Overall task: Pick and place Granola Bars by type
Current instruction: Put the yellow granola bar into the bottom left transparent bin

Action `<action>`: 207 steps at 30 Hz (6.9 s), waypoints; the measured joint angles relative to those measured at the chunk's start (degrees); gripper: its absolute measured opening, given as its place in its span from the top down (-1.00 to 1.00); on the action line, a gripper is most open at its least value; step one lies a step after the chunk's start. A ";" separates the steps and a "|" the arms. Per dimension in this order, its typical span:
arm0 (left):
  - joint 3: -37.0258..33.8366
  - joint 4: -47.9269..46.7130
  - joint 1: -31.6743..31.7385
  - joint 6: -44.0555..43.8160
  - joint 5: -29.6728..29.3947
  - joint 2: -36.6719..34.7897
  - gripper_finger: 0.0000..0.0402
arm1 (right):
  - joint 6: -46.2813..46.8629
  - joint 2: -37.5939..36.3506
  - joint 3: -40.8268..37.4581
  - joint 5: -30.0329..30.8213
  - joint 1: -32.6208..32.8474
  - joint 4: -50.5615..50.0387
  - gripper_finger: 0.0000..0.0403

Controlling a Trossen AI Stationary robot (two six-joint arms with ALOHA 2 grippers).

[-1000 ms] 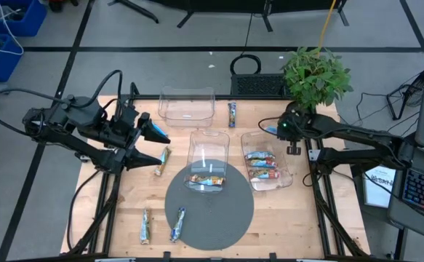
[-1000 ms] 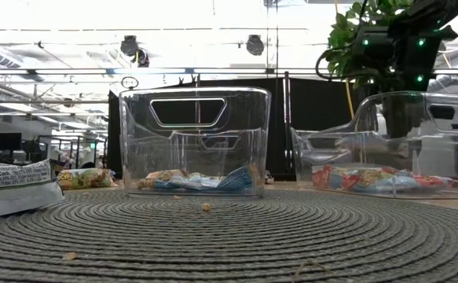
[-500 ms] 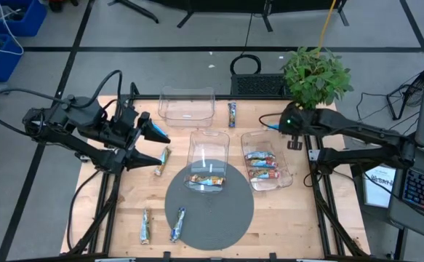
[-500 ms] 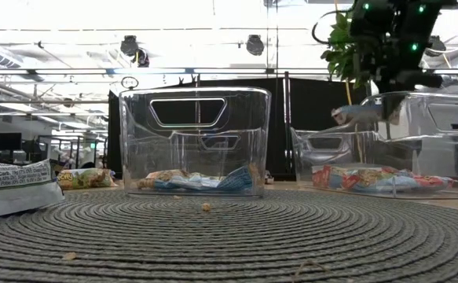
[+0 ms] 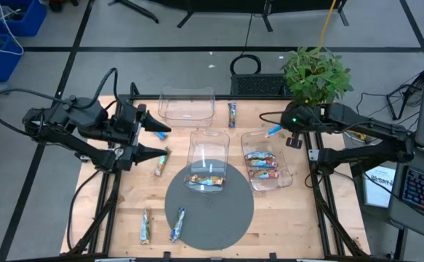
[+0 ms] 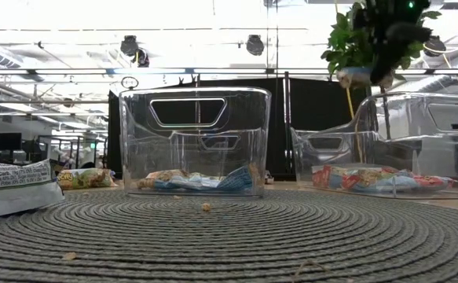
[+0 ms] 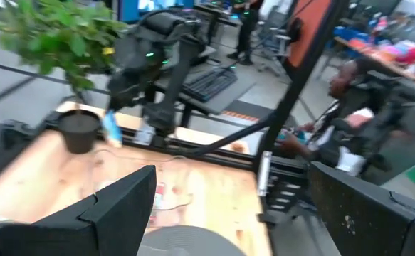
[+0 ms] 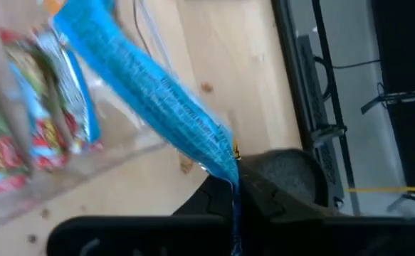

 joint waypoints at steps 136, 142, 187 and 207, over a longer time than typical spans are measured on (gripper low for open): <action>0.02 21.96 14.97 -1.51 20.95 14.81 -0.82 | 5.72 32.87 44.48 -1.77 22.65 55.02 1.00; 0.02 21.48 14.97 -3.18 20.27 14.95 -0.48 | 4.80 32.87 44.48 -1.79 22.65 55.07 1.00; -0.04 -1.32 14.88 12.85 19.75 15.40 0.98 | -11.37 25.65 44.49 2.93 27.00 53.26 0.09; -0.06 -24.09 17.35 28.16 13.92 32.98 0.98 | -14.84 23.55 44.48 7.58 36.91 52.14 0.05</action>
